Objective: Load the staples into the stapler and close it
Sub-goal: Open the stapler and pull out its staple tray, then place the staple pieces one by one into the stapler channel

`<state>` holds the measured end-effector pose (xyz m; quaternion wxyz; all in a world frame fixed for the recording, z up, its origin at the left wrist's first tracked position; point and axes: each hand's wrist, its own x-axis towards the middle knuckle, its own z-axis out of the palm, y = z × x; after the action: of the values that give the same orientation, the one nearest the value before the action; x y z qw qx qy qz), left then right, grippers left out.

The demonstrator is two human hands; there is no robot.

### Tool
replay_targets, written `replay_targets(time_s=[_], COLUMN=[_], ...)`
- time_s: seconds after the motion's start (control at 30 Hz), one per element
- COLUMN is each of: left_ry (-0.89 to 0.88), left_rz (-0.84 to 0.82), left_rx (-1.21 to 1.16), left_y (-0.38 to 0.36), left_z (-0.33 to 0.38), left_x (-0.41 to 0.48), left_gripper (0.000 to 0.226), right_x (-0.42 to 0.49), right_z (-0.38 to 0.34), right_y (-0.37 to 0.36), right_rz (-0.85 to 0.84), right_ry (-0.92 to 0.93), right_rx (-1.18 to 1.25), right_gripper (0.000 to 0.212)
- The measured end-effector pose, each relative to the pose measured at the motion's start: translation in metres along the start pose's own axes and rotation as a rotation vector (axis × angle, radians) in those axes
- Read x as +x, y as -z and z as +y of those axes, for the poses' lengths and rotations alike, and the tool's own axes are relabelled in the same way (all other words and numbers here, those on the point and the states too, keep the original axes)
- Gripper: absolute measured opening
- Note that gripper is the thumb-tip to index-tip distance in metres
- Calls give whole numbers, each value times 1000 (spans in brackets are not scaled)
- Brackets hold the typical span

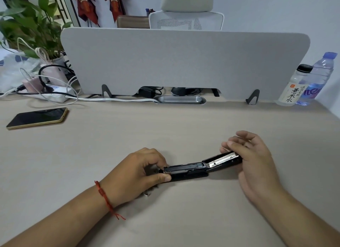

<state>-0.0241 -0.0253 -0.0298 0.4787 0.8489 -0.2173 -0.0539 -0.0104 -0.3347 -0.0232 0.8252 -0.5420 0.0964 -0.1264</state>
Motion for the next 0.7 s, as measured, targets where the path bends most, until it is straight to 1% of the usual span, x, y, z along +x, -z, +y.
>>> replay_targets(time_s=[0.03, 0.07, 0.1, 0.2, 0.27, 0.33, 0.4, 0.47, 0.57, 0.63, 0.7], left_ry=[2, 4, 5, 11, 15, 19, 21, 21, 22, 7, -31], left_rz=[-3, -6, -6, -2, -4, -6, -6, -2, -10, -16, -13], left_rx=[-8, -13, -9, -17, -35, -40, -41, -36, -29, -10, 38], left_y=[0, 1, 1, 1, 1, 1, 1, 1, 1, 0, 0], left_z=[0, 0, 0, 1, 2, 3, 3, 3, 4, 5, 6], left_x=[0, 0, 0, 1, 1, 1, 0, 0, 1, 2, 2], left_gripper=[13, 12, 12, 10, 10, 10, 10, 10, 8, 8, 8], right_x=[1, 3, 5, 6, 6, 4, 2, -1, -12, -23, -36], right_z=[-1, -2, -4, -10, -13, -11, -8, -11, -16, -19, -16], right_y=[2, 5, 8, 16, 17, 16, 15, 13, 7, -1, -6], right_rz=[40, 43, 4, -144, -216, -304, -332, -310, -254, -301, -404], right_ry=[64, 123, 177, 336, 428, 450, 414, 415, 528, 582, 674], right_rx=[-131, -286, -455, -885, -1101, -1269, -1324, -1287, -1243, -1245, -1373], right_gripper=[34, 36, 36, 24, 18, 16, 20, 21, 21, 21, 25])
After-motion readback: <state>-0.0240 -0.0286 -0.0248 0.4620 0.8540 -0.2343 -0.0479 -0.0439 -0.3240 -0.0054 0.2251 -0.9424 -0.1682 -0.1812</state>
